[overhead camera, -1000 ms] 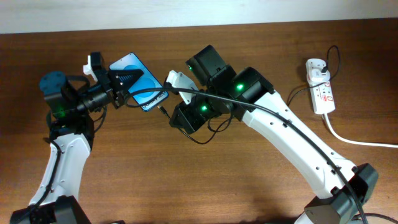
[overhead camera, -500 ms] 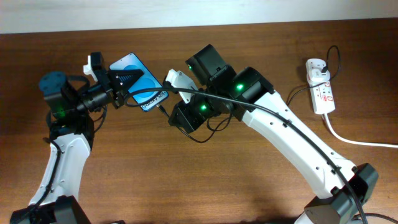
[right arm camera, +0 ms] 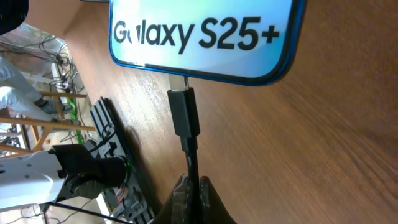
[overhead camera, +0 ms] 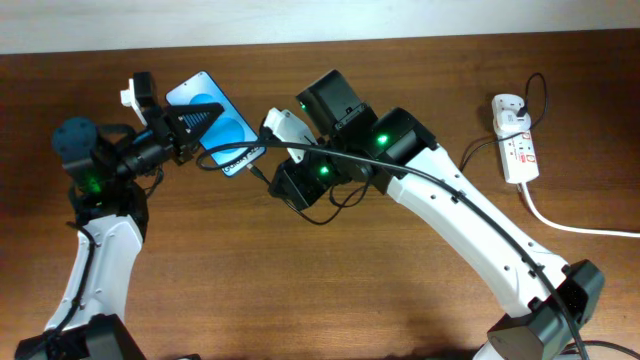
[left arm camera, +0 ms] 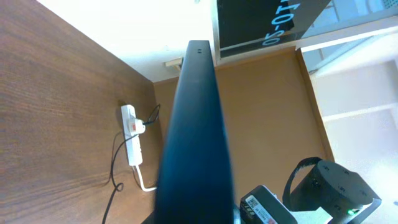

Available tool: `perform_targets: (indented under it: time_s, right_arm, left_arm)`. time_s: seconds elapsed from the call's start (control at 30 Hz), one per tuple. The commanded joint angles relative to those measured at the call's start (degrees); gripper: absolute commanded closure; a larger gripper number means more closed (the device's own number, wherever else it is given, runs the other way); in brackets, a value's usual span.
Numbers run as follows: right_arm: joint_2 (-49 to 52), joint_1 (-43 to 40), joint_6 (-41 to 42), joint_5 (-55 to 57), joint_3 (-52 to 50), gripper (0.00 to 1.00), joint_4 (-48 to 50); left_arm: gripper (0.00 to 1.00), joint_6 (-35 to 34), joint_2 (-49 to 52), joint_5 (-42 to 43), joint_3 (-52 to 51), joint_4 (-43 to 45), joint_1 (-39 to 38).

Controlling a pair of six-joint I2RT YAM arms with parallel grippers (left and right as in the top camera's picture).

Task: Plug charger to phone and switch on socket
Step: 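Open the right gripper off the cable and lower the phone with the left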

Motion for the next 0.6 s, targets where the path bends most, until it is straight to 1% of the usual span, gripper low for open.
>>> perform_targets:
  time_s: [0.0,0.23,0.33,0.4,0.43,0.5,0.57]
  right_arm:
    - [0.5,0.3,0.3,0.8,1.2,0.95,3.7]
    - [0.5,0.3,0.3,0.7,1.2,0.95,7.6]
    - [0.5,0.3,0.3,0.8,1.2,0.91,8.5]
    - [0.5,0.3,0.2,1.0,1.2,0.91,9.5]
    - [0.5,0.3,0.3,1.0,1.2,0.91,9.5]
    - [0.5,0.3,0.3,1.0,1.2,0.84,8.0]
    - [0.5,0.3,0.3,1.0,1.2,0.82,6.2]
  left_arm:
    - [1.00,2.9,-0.6,5.7,0.6,0.2,-0.7]
    - [1.00,3.5,-0.6,5.2,0.6,0.1,-1.7]
    - [1.00,3.5,-0.6,4.1,0.6,0.1,-3.8]
    - [1.00,3.7,-0.6,4.9,0.6,0.1,-4.8]
    - [1.00,4.9,-0.6,6.1,0.6,0.1,-4.9]
    - [1.00,6.2,-0.6,6.3,0.6,0.1,-4.9]
    - [1.00,7.3,-0.6,4.4,0.6,0.1,-4.9]
